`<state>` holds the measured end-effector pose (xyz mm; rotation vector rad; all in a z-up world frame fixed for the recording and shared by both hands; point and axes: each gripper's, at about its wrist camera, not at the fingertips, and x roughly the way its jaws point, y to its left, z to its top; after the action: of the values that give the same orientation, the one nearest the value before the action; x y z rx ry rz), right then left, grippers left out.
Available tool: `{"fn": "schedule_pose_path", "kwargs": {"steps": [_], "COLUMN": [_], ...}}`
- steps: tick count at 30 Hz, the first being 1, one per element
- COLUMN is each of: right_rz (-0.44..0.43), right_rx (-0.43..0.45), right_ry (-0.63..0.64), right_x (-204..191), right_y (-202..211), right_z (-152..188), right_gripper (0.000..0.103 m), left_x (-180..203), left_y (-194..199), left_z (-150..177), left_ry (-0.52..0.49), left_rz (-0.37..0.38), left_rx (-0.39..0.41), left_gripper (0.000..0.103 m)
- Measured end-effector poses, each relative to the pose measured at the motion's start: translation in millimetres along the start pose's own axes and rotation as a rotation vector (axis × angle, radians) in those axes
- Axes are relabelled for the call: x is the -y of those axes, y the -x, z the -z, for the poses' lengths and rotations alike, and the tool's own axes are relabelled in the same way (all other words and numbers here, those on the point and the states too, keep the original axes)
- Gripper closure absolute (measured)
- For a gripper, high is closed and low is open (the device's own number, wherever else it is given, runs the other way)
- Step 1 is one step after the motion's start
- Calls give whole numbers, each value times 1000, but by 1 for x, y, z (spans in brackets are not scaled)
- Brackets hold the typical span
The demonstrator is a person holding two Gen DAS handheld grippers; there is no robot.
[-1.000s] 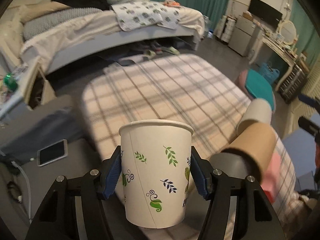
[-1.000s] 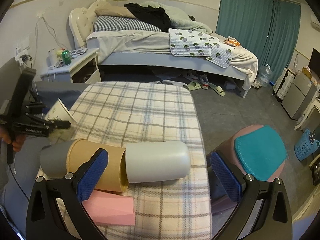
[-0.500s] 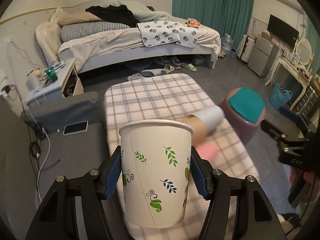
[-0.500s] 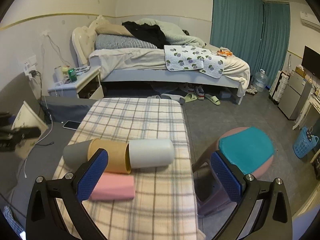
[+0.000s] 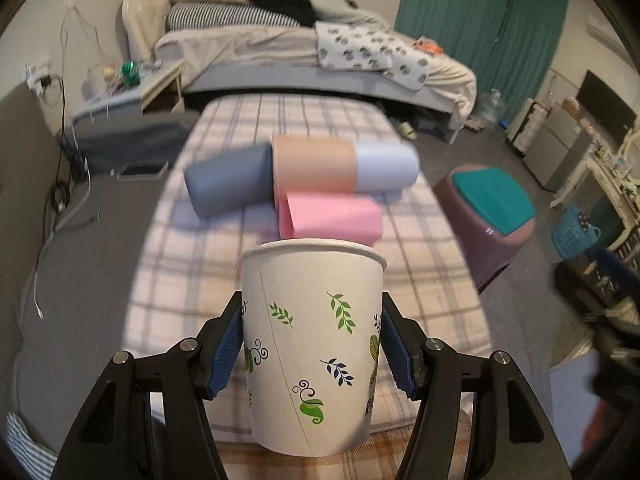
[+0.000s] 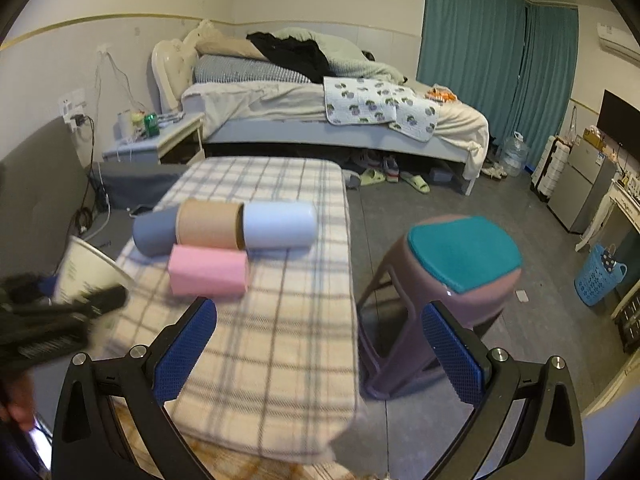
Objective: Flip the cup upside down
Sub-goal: 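Lift the cup with the left gripper and carry it toward the right gripper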
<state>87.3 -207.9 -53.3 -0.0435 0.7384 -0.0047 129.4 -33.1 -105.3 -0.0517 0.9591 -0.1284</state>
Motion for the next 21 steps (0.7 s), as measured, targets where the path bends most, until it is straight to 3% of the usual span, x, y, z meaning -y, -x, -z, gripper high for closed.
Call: {"fn": "schedule_pose_path", "kwargs": {"steps": [5, 13, 14, 16, 21], "right_rz": [2, -4, -7, -10, -21], "right_rx": [-42, -94, -95, -98, -100], "right_ry": [-39, -60, -56, -50, -54], "right_x": [15, 19, 18, 16, 13], "right_y": [-11, -35, -37, -39, -42], "right_z": [15, 16, 16, 15, 12], "right_gripper": [0, 0, 0, 0, 0], "left_x": [13, 4, 5, 5, 5], "left_y": [-42, -66, -67, -68, -55], "left_z": [19, 24, 24, 25, 29], "left_ry": [-63, -49, -52, -57, -80], "left_rz": [-92, -53, -58, -81, -94], "left_rx": [1, -25, -36, -53, -43], "left_gripper": [38, 33, 32, 18, 14]}}
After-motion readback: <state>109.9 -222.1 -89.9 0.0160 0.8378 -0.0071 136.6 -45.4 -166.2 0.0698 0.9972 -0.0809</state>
